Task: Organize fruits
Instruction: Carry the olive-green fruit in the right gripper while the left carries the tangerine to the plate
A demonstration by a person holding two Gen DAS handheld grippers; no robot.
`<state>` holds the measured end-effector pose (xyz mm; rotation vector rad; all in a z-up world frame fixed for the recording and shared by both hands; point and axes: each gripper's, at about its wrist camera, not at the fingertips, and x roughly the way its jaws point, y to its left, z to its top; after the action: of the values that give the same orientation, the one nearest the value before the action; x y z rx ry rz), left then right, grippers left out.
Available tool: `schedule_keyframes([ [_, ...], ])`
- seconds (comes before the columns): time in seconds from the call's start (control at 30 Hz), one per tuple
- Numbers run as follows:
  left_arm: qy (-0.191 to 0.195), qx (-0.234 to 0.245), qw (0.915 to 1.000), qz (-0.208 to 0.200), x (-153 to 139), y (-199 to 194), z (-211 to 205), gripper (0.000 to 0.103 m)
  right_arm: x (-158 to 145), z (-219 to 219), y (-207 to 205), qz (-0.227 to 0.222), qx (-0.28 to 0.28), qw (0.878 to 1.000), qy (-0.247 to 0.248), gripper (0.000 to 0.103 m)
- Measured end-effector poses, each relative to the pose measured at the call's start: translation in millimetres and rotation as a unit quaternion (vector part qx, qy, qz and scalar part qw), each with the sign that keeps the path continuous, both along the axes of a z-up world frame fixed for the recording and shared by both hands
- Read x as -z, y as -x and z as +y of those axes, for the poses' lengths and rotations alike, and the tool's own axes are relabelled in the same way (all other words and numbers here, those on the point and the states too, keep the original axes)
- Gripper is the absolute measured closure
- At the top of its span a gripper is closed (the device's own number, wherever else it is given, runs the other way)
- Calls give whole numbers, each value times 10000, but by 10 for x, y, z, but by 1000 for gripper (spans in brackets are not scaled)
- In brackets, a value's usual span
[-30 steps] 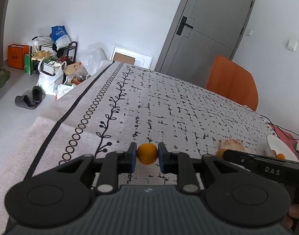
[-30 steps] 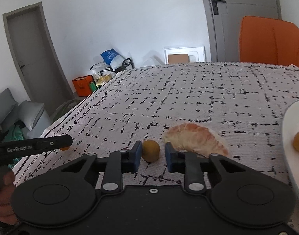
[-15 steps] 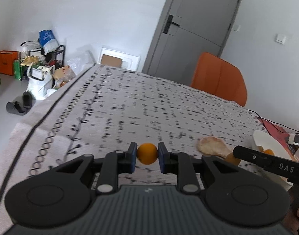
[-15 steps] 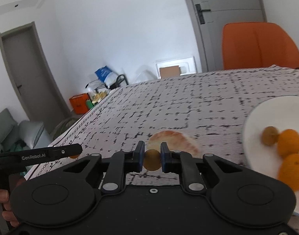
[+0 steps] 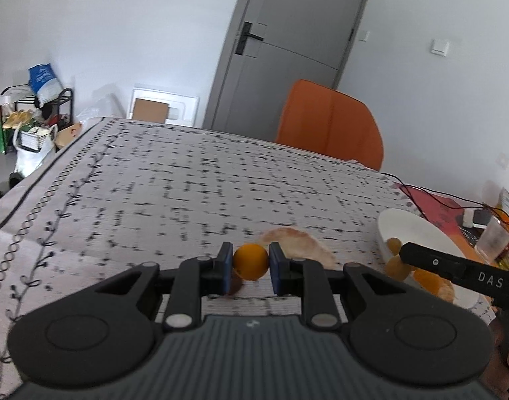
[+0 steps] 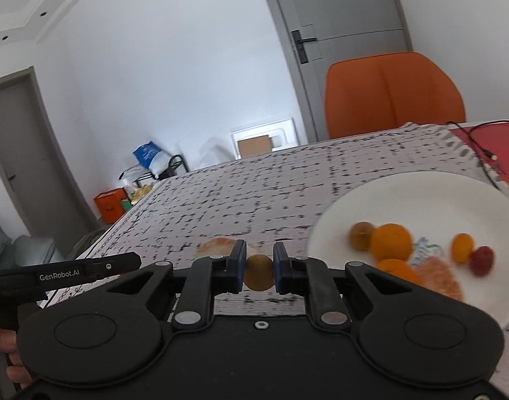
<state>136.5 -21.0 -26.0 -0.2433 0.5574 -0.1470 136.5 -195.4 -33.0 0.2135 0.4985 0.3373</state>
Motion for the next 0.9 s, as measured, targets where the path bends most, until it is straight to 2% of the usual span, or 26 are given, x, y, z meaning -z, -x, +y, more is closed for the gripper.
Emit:
schedule_keyframes([
  [0.13,-42,152,9999,-36,-22,-25,-159,82,-2,-139,38,-53,116,9999,-40,94],
  [0.23,-73,239,9997,-74,-48,-40,-263,82,3,-243,54,-83,165,9998,-98,99],
  [0.53,-145,272,9995,-88,-67,-41,-404,82,47,-382,113,-18,131,9997,-203,98],
  [0.63,-176,267,9995,-79,-64,-30,-398,82,62,-377,109,7,85,9997,-230,91],
  [0.8,-170,214,9996,-64,-55,-31,-354,82,88,-275,145,47,-102,9998,-163,88],
  [0.9,-167,192,9997,-66,-45,-21,-322,82,129,-229,142,108,-167,9997,-117,74],
])
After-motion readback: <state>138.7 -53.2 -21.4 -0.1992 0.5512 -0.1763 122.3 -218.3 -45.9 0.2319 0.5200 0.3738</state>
